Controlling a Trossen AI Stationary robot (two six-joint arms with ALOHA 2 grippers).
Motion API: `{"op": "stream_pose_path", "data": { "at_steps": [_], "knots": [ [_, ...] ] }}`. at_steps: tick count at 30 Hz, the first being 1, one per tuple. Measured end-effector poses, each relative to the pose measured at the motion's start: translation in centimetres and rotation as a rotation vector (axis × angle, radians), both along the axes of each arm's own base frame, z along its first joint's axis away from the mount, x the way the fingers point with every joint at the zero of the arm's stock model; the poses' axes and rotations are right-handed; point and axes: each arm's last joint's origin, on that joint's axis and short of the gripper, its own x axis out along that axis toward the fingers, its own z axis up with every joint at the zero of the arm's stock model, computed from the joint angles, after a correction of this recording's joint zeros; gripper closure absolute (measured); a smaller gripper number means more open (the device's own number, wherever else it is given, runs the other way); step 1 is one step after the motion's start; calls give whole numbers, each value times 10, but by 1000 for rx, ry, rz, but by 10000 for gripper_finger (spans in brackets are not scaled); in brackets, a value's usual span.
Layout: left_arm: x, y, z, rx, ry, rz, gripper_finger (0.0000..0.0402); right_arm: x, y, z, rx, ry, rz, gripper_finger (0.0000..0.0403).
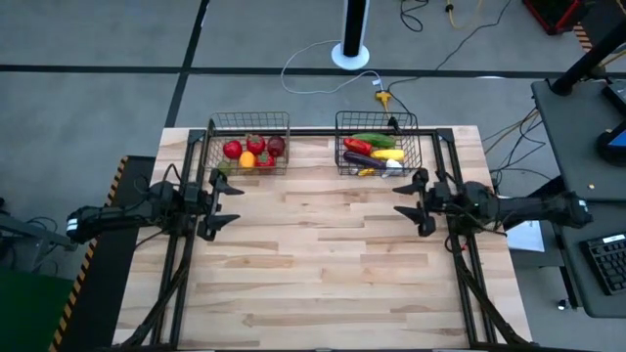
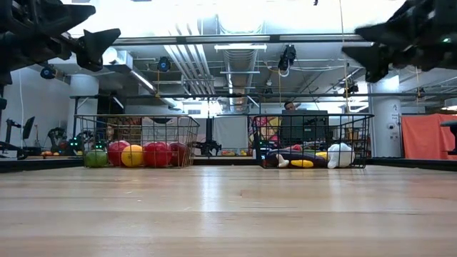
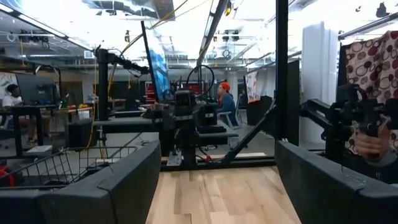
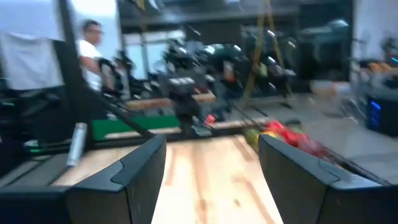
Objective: Sort produce into baskets
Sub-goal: Return to Home Position
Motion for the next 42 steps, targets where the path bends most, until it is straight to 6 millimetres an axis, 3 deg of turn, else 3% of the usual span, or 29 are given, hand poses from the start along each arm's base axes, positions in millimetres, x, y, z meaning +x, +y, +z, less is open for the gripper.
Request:
{"op": "stream_pose_path", "data": {
  "at_steps": [8, 15, 27, 42],
  "knots": [
    [0, 0, 0, 12, 3, 4, 106, -18, 3, 4, -150, -82, 25, 158],
    [2, 0, -4, 5, 40, 3, 106, -20, 4, 2, -260, -81, 20, 158],
    [5, 1, -4, -86, 80, -18, 106, -15, 3, -4, -71, -4, 67, 158],
    [7, 1, -3, -89, 104, -17, 106, -13, 3, -5, -48, 11, 73, 158]
  ]
}}
